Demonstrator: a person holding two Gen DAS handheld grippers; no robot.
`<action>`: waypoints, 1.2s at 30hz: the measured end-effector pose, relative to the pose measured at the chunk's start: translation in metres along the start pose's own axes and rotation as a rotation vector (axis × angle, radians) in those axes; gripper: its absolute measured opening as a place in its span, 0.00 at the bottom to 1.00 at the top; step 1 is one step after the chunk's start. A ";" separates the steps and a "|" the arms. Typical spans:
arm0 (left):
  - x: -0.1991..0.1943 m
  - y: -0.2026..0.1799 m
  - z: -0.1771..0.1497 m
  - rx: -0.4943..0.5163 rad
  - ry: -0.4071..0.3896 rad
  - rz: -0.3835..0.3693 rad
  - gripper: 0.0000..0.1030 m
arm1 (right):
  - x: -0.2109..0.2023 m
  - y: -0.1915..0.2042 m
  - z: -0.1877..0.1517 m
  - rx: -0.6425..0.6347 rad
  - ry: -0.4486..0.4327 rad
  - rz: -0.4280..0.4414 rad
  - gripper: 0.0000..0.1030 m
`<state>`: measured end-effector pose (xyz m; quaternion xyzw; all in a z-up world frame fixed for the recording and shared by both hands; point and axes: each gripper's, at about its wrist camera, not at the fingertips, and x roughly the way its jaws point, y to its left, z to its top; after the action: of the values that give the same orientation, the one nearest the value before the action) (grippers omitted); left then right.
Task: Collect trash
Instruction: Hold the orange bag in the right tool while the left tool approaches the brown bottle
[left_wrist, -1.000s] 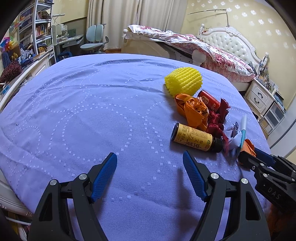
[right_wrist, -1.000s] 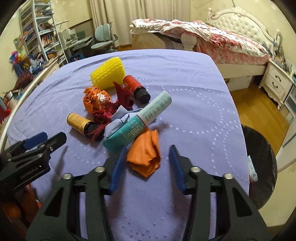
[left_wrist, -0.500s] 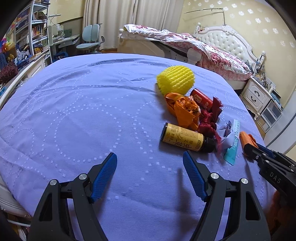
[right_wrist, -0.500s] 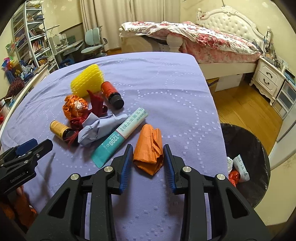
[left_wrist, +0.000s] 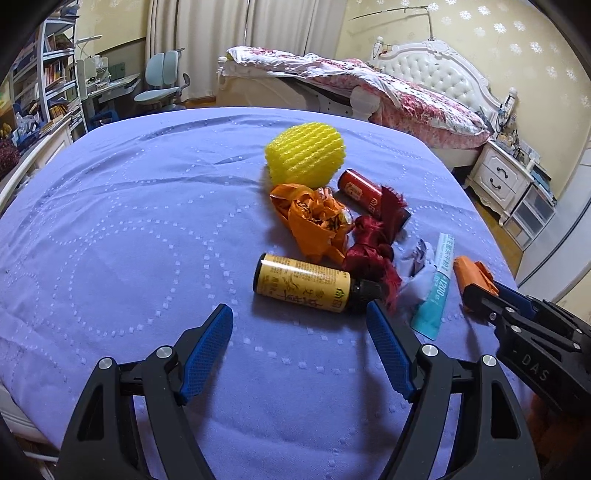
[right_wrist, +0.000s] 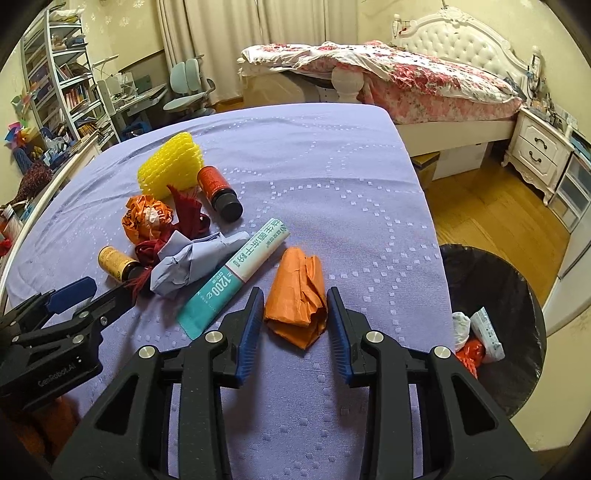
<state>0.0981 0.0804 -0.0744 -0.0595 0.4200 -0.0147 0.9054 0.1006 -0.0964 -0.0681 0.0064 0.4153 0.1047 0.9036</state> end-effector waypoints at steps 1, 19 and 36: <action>0.001 0.002 0.001 -0.008 0.002 0.004 0.73 | 0.000 0.000 0.000 0.002 -0.001 0.002 0.33; 0.000 0.025 0.004 -0.061 0.013 0.110 0.73 | 0.000 -0.001 -0.001 0.004 -0.002 0.011 0.34; 0.008 0.010 0.022 -0.101 0.014 0.031 0.73 | 0.000 -0.001 -0.001 0.003 -0.003 0.010 0.34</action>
<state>0.1200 0.0918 -0.0681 -0.0986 0.4273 0.0199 0.8985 0.1005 -0.0973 -0.0688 0.0101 0.4141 0.1087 0.9037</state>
